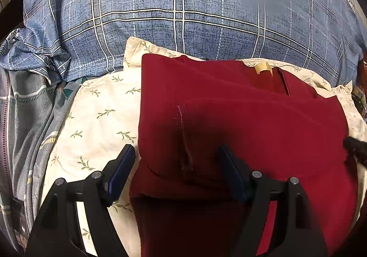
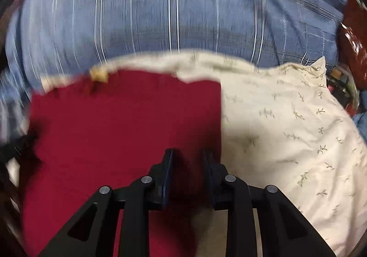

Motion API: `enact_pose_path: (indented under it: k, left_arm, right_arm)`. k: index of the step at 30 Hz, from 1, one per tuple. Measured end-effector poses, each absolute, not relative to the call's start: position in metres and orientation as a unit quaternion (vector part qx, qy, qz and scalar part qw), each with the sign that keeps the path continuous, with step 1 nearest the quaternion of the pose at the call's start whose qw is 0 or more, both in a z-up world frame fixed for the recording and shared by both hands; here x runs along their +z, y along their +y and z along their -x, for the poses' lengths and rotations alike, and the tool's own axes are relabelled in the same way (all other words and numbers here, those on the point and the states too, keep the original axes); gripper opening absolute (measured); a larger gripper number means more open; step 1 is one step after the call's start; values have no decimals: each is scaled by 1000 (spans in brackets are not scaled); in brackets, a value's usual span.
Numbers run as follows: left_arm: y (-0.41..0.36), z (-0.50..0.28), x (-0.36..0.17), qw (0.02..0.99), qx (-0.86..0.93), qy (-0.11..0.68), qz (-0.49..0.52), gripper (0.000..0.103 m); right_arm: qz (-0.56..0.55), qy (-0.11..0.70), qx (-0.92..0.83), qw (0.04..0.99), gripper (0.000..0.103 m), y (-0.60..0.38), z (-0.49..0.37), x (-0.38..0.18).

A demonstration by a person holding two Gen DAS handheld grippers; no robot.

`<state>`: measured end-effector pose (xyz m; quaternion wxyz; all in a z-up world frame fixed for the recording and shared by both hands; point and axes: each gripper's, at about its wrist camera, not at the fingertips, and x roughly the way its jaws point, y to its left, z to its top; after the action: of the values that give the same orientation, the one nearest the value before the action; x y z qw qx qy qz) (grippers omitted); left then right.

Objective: Fold small clothes

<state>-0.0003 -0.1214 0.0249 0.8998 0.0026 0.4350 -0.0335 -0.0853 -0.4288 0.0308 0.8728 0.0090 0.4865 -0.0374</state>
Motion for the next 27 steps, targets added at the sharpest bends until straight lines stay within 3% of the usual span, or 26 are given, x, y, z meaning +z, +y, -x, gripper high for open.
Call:
enact_pose_path:
  k: [6,10,19,27]
  left_arm:
    - [-122,1,25,900,-31,434,-6,76]
    - [-122,0,25,901,-31,433,-7,76]
    - [-121,-2,25,900,-31,434,-7,80]
    - [-119,-3,24,899,-30,436,-6,83]
  right_arm:
    - [-55,445,-35,893,28,-436,92,51]
    - [-65,397,-18,915,52,-427,93,61]
    - [-42,431,-34,901,50,-411,50,25]
    - [-42,422,-32,905,55,-415,75,48]
